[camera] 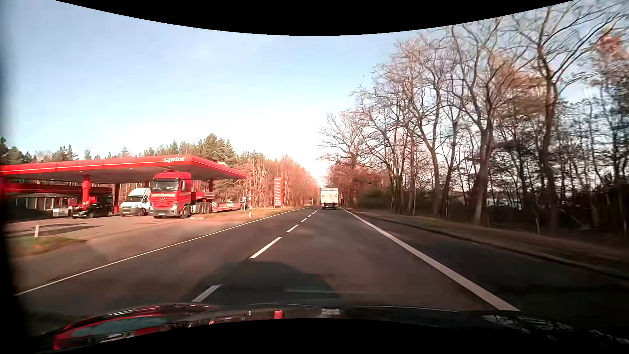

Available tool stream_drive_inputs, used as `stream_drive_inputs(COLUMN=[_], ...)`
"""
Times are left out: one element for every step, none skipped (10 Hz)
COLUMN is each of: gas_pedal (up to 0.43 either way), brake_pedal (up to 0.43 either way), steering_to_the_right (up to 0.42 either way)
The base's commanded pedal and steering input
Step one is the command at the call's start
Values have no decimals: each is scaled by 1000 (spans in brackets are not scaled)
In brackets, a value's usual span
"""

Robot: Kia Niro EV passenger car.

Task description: Follow the waypoints while adhering to traffic rules and regulations

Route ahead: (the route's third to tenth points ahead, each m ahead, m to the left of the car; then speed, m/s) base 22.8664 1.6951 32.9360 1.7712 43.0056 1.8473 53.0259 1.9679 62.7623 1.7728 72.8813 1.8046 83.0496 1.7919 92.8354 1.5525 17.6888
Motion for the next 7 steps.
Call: stream_drive_inputs(gas_pedal=[169, 169, 169, 169, 157, 150, 150], brake_pedal=[0, 0, 0, 0, 0, 0, 0], steering_to_the_right=[0, 0, 0, 0, 1, 2, 1])
